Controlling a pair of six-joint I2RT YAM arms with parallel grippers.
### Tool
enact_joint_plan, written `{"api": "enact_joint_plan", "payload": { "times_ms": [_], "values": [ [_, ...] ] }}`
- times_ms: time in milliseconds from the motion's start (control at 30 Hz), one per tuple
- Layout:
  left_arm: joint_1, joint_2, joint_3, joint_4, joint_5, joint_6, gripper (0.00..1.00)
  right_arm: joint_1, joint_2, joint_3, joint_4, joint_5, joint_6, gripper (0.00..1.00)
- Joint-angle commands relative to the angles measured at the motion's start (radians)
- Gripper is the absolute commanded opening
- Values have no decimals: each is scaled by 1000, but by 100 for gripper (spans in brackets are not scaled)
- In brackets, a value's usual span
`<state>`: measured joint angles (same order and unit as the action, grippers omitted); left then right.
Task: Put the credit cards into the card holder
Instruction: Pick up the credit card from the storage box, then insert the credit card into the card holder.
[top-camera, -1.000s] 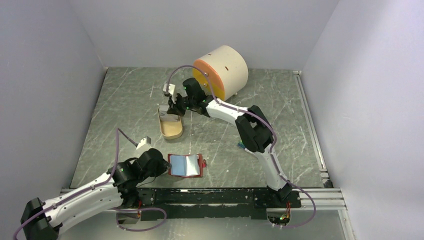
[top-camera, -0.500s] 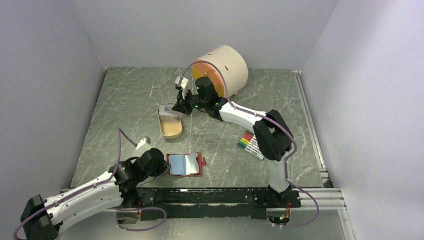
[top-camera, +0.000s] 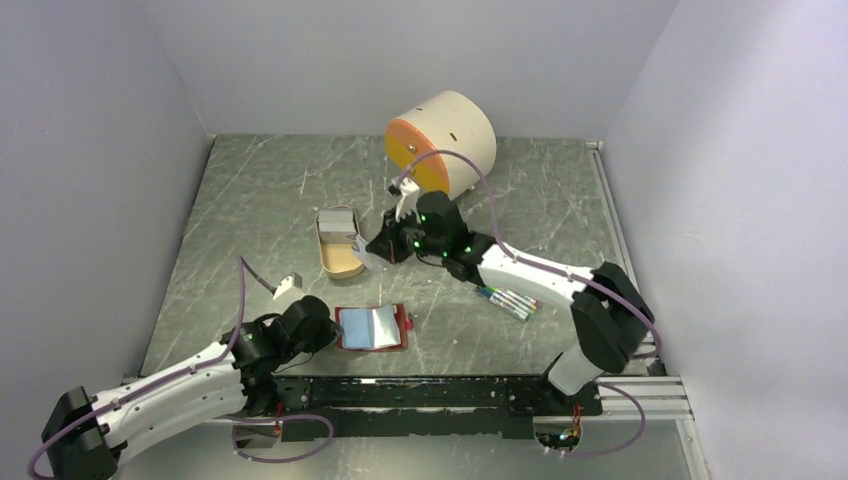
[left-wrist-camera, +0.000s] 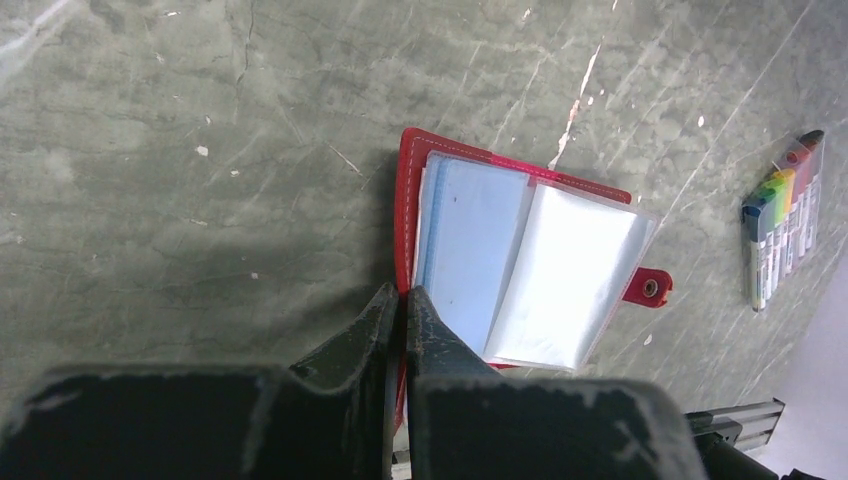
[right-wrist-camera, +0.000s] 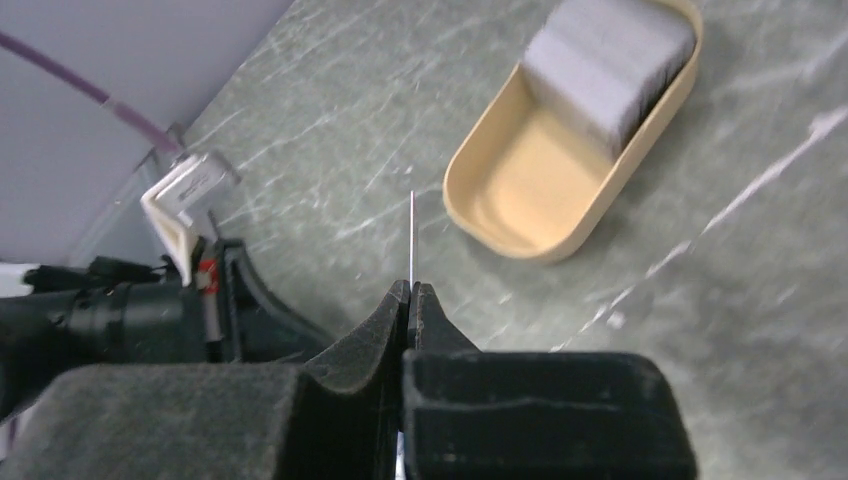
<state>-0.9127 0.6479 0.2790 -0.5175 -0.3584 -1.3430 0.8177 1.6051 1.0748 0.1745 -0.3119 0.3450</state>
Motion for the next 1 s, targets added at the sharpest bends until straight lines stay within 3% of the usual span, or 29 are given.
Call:
{"api": "enact_joint_plan", "payload": {
  "times_ms": [0,267,467,733,967],
  "values": [
    [-5,-5,-19,25,-34,-17,9,72,-105,-152,43,107,238,0],
    [-5,84,-27,93,-21,-6,9,164,-213,-385,117,216,425,0],
    [-5,197,3,157,-14,11,9,165,-175,-469,152,205,480,0],
    [-5,246,-17,241,23,8,9,163,-158,-523,146,316,508,0],
    [-5,258,-12,253,32,16,9,164,-109,-581,289,325,592,0]
  ]
}}
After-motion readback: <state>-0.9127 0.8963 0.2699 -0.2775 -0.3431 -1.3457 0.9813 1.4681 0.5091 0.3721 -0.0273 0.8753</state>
